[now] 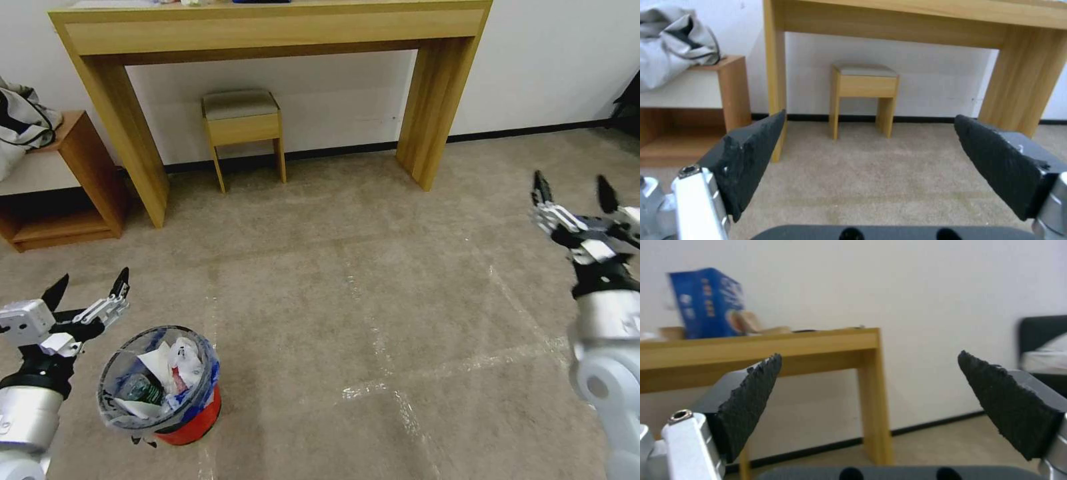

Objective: Pick up the trash bin and place the garbage on the floor into it.

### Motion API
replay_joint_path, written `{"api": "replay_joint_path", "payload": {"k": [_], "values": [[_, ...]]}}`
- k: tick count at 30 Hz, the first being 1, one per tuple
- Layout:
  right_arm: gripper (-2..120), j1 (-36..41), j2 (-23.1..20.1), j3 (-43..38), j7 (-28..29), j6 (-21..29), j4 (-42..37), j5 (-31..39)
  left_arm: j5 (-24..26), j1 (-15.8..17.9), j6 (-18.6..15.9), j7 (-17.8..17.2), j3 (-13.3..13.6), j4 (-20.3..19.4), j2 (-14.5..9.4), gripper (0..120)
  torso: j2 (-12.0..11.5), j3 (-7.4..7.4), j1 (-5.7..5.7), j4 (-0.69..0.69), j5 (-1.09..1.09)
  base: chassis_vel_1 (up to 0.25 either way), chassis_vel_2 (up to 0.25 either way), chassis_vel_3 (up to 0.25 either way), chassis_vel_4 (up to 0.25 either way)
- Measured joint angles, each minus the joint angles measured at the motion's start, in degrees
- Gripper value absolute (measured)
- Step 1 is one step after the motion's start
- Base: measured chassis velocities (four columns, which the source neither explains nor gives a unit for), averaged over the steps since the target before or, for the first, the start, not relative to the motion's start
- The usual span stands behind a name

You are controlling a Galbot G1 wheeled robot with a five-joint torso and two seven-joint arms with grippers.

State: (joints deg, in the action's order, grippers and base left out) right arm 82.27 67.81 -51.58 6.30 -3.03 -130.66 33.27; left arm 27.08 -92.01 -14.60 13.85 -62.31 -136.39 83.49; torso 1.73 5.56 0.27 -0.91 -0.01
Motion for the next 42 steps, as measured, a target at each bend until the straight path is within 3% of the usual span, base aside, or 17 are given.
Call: {"api": "replay_joint_path", "payload": {"k": [6,10,16,25,32,42], "values": [[100,6.3,7.8,-0.4,-1.0,-4.4,-1.1,-8.2,-6.3,0.0,4.6,0.9,4.2,2.5,0.1,100,0.0,0.00,0.00,-0.01,0.00,0.000,0.000,0.000,0.000],[100,9.1,10.3,0.2,-1.2,-5.8,-1.3,-12.3,-7.8,-0.1,5.8,0.7,6.4,4.0,0.2,100,0.0,0.00,0.00,-0.01,0.00,0.000,0.000,0.000,0.000],[100,10.7,13.2,3.5,-1.1,-7.0,0.3,-18.4,-10.5,0.4,7.8,-0.4,9.9,6.9,0.6,100,0.0,0.00,0.00,0.00,0.00,0.000,0.000,0.000,0.000],[100,11.7,15.4,9.8,-0.8,-7.7,2.2,-21.4,-13.9,1.6,9.9,-1.7,14.2,9.7,2.0,100,0.0,0.00,0.00,0.00,0.00,0.000,0.000,0.000,0.000],[100,12.8,14.2,16.7,-2.1,-7.9,4.0,-22.9,-15.5,1.9,10.9,-2.1,15.5,11.0,3.3,100,0.0,0.00,0.00,0.00,0.00,0.000,0.000,0.000,0.000],[100,10.7,14.9,17.9,-2.1,-8.8,7.7,-25.1,-17.9,1.8,11.9,-3.2,15.8,11.7,4.7,100,0.0,0.00,0.01,0.00,0.01,0.000,0.000,0.000,0.000]]}}
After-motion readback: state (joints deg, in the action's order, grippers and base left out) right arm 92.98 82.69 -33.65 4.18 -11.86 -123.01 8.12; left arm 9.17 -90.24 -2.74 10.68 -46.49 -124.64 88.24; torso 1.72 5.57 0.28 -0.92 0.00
